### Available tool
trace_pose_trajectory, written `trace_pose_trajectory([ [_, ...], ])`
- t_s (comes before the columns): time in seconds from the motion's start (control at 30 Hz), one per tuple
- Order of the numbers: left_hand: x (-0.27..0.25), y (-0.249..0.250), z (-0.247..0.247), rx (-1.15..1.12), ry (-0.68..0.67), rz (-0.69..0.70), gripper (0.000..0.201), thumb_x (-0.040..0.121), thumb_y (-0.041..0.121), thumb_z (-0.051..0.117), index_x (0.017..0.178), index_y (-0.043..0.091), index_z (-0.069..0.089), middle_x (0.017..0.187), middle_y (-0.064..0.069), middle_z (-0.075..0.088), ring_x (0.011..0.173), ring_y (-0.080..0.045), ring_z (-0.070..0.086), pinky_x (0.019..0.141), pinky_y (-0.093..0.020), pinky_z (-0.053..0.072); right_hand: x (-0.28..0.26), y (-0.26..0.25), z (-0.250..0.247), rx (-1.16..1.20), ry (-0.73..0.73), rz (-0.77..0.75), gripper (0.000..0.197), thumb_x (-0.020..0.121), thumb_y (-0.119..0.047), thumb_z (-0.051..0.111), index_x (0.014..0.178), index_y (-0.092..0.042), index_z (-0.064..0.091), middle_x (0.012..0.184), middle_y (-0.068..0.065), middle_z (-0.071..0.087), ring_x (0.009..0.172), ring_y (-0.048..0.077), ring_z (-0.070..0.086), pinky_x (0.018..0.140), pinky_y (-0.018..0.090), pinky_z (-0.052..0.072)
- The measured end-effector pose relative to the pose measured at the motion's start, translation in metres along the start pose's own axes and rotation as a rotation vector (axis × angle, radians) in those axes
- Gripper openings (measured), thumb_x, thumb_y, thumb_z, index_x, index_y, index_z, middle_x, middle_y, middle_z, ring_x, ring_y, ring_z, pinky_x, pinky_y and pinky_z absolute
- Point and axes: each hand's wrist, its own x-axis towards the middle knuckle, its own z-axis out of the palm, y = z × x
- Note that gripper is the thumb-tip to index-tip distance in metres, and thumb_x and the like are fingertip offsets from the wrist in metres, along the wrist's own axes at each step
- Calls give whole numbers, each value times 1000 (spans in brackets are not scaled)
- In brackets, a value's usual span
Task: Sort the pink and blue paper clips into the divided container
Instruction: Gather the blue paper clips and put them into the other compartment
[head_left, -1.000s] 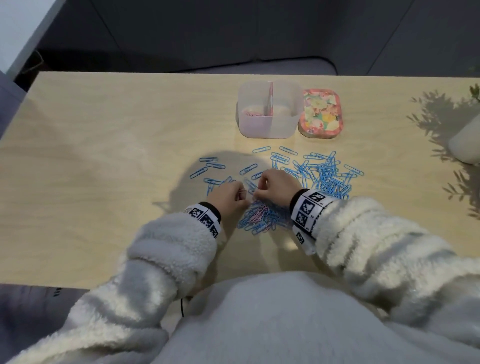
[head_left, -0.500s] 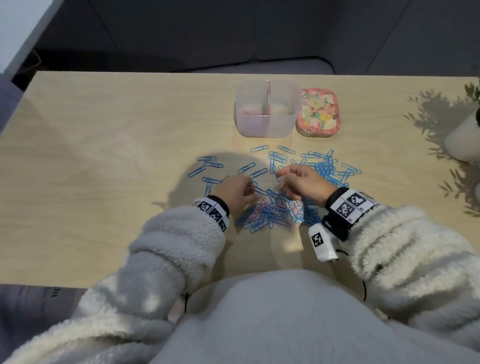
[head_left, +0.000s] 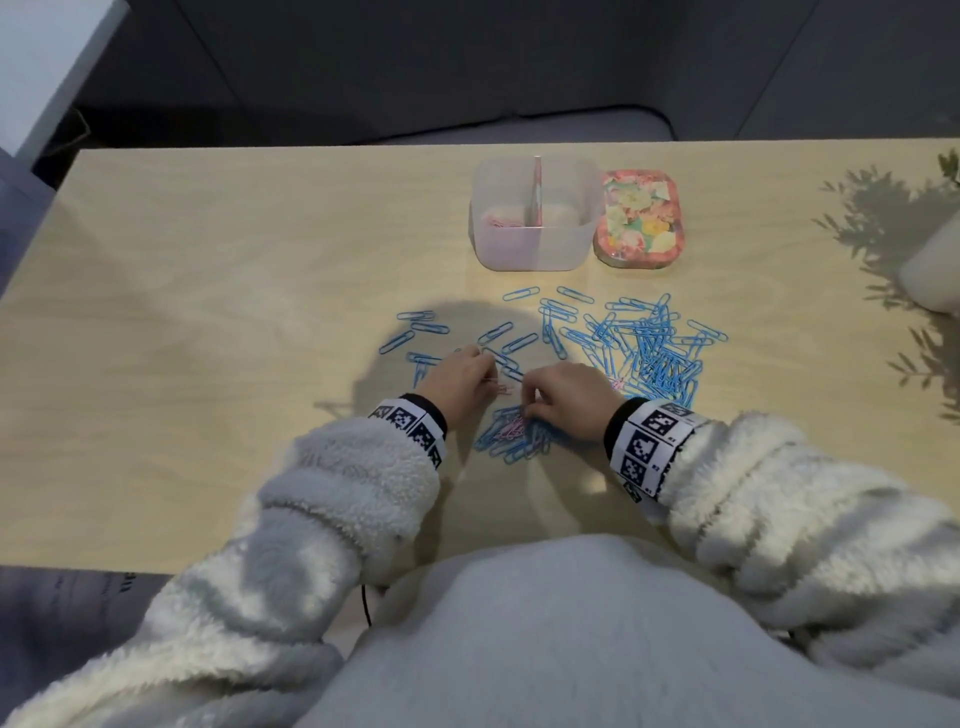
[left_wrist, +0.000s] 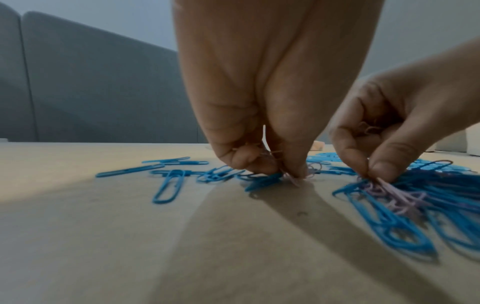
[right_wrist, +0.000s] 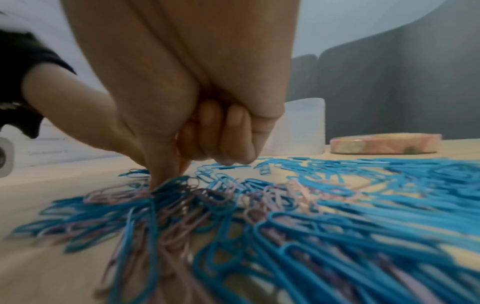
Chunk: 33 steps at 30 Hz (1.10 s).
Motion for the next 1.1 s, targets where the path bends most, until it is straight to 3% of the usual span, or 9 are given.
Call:
trace_pose_trajectory([
  [0.33,10,-13,-26,-477,43,-113,9,90,13,56,83,10,58,78,-6,63,75,-22,61,75,-36,49,24,26,-77,821,65,115,23,93,-9,50,71,-15,51,64,-1,58,51,5,49,47,18,38],
  [0.4,13,-15,-33,-605,52,-131,14,91,9,55,78,12,54,70,-2,62,62,-9,62,66,-24,52,43,21,-100,933,148,101,24,93,-3,47,71,-12,49,55,-1,60,41,4,50,39,15,40],
  [0.57,21,-16,-47,-770,79,-220,19,95,2,45,109,-4,55,71,-2,57,43,10,55,42,-4,37,95,2,-141,1257,268,221,22,93,-1,41,75,-11,46,65,8,45,43,11,49,40,18,41],
  [0.7,36,-12,-64,-700,127,-194,23,96,5,43,111,-7,56,76,-6,58,52,2,56,44,-3,37,124,-9,-148,1486,216,312,25,96,-21,38,73,-13,43,69,7,42,57,16,37,50,26,42],
  [0.77,47,-5,-78,-623,174,-140,21,96,5,44,107,-4,58,82,-12,58,60,-7,53,49,-4,40,133,-8,-144,1461,202,357,27,98,-30,37,94,-8,51,90,8,51,80,20,46,68,31,45],
  [0.83,64,3,-90,-564,205,-69,15,94,5,46,91,3,60,79,-11,58,65,-17,52,61,-15,45,137,-7,-142,1435,187,362,32,99,-31,35,117,-8,46,105,7,49,94,20,46,77,29,41],
  [0.9,86,10,-99,-519,251,-68,19,91,2,44,78,10,56,76,-10,57,73,-23,52,68,-28,43,132,-7,-142,1449,220,341,30,99,-27,34,115,-6,50,109,16,55,94,31,54,69,23,40],
  [0.97,110,17,-108,-431,305,-110,19,90,3,41,89,8,60,90,-15,64,83,-24,55,74,-26,39,121,-5,-142,1454,303,310,29,98,-22,37,115,-4,53,126,21,55,115,34,52,85,28,44],
  [1.1,146,32,-115,-226,342,-188,23,90,6,42,102,7,62,111,-15,65,102,-31,60,84,-29,44,90,12,-129,1320,437,240,13,93,-14,47,89,-15,59,88,1,58,82,11,51,77,24,40],
])
